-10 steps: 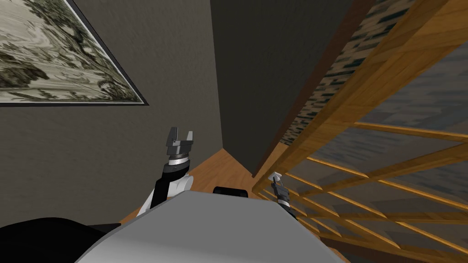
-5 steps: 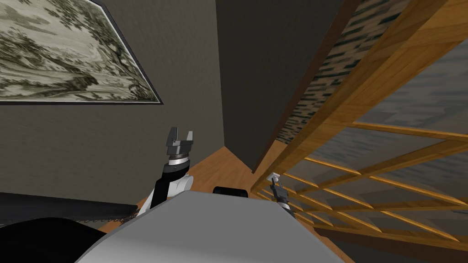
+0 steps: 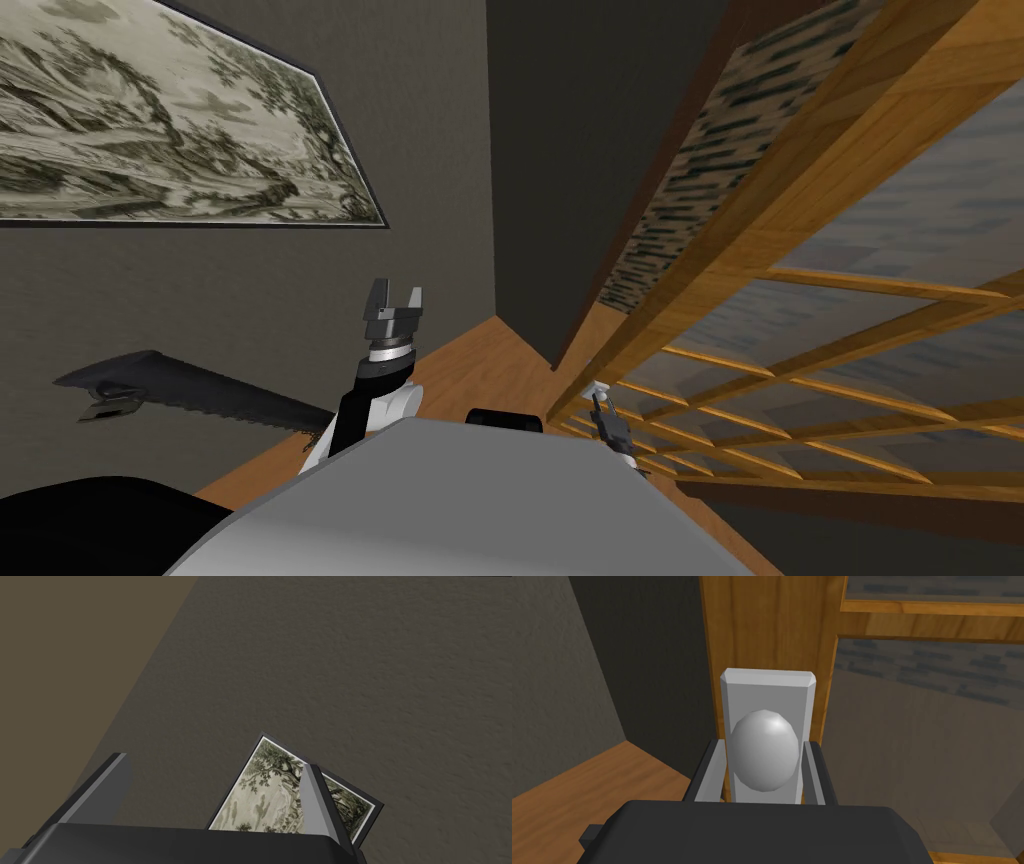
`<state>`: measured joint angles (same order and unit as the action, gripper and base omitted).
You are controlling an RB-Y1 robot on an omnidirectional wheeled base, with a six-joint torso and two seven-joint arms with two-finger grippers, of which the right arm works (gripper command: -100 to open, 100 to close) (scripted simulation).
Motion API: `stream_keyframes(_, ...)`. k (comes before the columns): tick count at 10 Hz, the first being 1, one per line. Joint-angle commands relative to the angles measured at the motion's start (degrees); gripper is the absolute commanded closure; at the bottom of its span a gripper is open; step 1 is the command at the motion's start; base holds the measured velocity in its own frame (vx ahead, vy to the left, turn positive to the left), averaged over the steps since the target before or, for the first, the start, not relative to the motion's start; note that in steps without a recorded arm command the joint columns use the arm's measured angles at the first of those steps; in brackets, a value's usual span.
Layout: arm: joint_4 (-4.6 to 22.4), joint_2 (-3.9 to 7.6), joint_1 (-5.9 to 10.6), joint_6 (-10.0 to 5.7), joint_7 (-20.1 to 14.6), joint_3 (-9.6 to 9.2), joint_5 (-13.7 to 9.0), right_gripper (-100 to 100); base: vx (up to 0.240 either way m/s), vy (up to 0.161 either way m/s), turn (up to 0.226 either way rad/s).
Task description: Pull the door open
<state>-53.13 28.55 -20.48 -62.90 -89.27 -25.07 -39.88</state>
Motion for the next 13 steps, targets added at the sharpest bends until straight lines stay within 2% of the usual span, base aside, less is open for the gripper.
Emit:
stream_keyframes(1,0.0,0.00,0.00,0.00,0.0,0.00,0.0,100,-0.113,-0.006,0.020)
stream_keyframes(2,0.9,0.58,-0.18,-1.11,-1.1,-1.09,0.5,100,-0.181,-0.030,0.192)
stream_keyframes(7,3.1,2.61,-0.27,-4.41,-4.0,-3.64,1.7,100,-0.270,-0.028,0.144)
stream_keyframes(8,3.3,2.87,-0.28,-4.82,-4.4,-3.96,1.9,100,-0.219,-0.047,0.108)
stream_keyframes(9,3.1,2.64,-0.29,-4.36,-4.1,-3.79,1.8,100,-0.088,-0.017,0.027)
stream_keyframes(13,5.1,3.39,0.07,-6.32,-5.9,-5.05,2.5,100,-0.194,-0.028,0.141)
